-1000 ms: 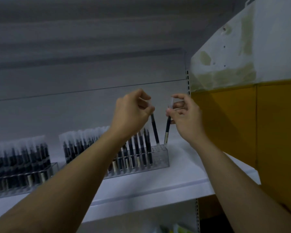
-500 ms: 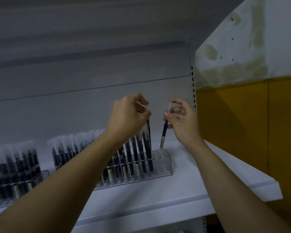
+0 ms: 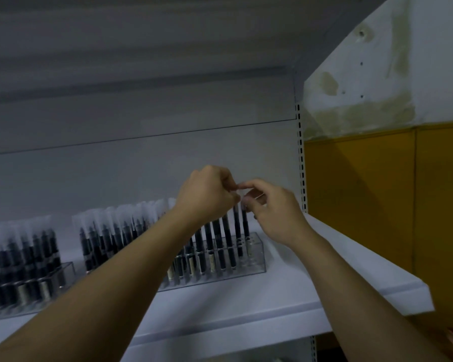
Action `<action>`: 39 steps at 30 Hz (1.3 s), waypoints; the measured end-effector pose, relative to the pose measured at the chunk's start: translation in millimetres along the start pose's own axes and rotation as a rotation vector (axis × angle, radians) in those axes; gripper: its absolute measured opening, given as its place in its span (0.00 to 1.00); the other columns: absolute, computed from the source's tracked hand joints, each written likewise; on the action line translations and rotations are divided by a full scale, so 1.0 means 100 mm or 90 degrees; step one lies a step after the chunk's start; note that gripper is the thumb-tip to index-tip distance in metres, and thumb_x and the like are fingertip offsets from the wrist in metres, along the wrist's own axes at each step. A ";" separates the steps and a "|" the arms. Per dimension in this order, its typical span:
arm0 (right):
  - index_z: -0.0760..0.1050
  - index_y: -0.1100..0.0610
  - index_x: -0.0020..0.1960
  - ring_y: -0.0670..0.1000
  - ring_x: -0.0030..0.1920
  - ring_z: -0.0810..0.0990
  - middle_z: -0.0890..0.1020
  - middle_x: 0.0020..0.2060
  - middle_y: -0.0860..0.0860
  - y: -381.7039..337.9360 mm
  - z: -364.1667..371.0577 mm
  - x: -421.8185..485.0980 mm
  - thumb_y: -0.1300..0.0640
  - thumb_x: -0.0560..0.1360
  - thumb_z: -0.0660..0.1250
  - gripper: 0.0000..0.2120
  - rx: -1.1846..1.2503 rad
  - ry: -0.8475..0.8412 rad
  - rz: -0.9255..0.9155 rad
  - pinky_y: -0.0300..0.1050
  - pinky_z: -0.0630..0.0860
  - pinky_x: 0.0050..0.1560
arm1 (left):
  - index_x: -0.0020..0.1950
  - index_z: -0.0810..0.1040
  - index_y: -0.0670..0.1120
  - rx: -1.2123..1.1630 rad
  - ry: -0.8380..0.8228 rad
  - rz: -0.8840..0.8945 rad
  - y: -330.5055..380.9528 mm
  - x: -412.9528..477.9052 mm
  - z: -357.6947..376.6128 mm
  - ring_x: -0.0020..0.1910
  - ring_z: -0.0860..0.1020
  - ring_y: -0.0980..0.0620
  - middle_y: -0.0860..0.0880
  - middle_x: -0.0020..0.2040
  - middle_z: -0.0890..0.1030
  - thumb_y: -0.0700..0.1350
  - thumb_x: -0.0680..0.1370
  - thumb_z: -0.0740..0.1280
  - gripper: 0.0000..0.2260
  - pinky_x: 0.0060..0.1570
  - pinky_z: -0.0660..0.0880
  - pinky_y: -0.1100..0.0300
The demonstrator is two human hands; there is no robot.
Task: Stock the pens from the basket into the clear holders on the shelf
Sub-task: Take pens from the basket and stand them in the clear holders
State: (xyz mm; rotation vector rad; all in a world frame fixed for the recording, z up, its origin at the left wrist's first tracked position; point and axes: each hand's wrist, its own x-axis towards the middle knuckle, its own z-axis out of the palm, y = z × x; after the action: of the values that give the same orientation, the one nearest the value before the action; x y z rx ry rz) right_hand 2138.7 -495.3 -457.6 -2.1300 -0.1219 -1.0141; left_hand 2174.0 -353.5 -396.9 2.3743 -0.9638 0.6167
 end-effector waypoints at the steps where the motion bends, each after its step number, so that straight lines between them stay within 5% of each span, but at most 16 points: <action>1: 0.77 0.45 0.58 0.44 0.42 0.80 0.82 0.42 0.44 0.00 -0.02 0.00 0.59 0.79 0.64 0.12 -0.013 -0.001 -0.002 0.40 0.78 0.43 | 0.47 0.78 0.49 0.006 0.004 -0.003 0.01 -0.01 0.01 0.46 0.79 0.52 0.52 0.47 0.80 0.47 0.75 0.71 0.03 0.45 0.75 0.59; 6: 0.73 0.44 0.67 0.46 0.47 0.79 0.80 0.46 0.46 0.00 -0.08 -0.02 0.57 0.80 0.61 0.17 -0.072 -0.048 0.017 0.39 0.72 0.48 | 0.53 0.79 0.48 0.021 0.023 -0.025 -0.03 -0.03 0.06 0.53 0.79 0.50 0.49 0.54 0.81 0.47 0.77 0.69 0.07 0.55 0.76 0.53; 10: 0.66 0.42 0.72 0.47 0.50 0.77 0.78 0.51 0.47 -0.05 -0.09 -0.06 0.57 0.80 0.62 0.22 -0.108 -0.098 0.037 0.39 0.71 0.50 | 0.55 0.79 0.48 0.044 0.054 -0.019 -0.04 -0.08 0.07 0.51 0.79 0.50 0.49 0.54 0.82 0.49 0.77 0.68 0.09 0.54 0.75 0.55; 16: 0.58 0.44 0.76 0.50 0.66 0.70 0.71 0.67 0.51 -0.24 -0.15 -0.18 0.57 0.78 0.65 0.30 -0.161 -0.112 0.032 0.46 0.69 0.64 | 0.67 0.74 0.54 0.105 0.028 0.000 -0.07 -0.22 -0.03 0.68 0.70 0.50 0.51 0.65 0.77 0.55 0.78 0.65 0.18 0.75 0.51 0.45; 23: 0.64 0.47 0.73 0.51 0.67 0.70 0.69 0.69 0.49 -0.68 -0.18 -0.42 0.53 0.77 0.68 0.27 -0.213 -0.092 -0.009 0.46 0.68 0.63 | 0.70 0.70 0.53 0.101 0.088 0.056 -0.10 -0.69 -0.43 0.71 0.67 0.51 0.52 0.70 0.72 0.54 0.78 0.65 0.21 0.76 0.46 0.47; 32: 0.66 0.47 0.72 0.52 0.65 0.73 0.72 0.67 0.49 -1.29 0.30 -1.05 0.53 0.75 0.70 0.28 -0.166 -0.140 -0.061 0.53 0.71 0.66 | 0.67 0.74 0.51 0.132 0.133 0.076 -0.52 -1.71 -0.72 0.62 0.74 0.51 0.51 0.62 0.79 0.52 0.76 0.68 0.19 0.68 0.63 0.53; 39: 0.66 0.46 0.72 0.48 0.63 0.73 0.70 0.67 0.47 -1.54 0.82 -1.59 0.48 0.74 0.70 0.28 -0.142 -0.237 -0.072 0.50 0.73 0.63 | 0.68 0.73 0.53 0.177 0.113 0.027 -0.95 -2.58 -0.71 0.67 0.69 0.51 0.53 0.66 0.74 0.55 0.77 0.66 0.20 0.67 0.59 0.54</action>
State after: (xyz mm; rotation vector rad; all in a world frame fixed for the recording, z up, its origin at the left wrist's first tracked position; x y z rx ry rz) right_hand 2022.9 -296.4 -509.3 -2.5251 -0.3256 -0.7088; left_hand 2061.2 -121.9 -515.6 2.4874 -0.9013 1.0172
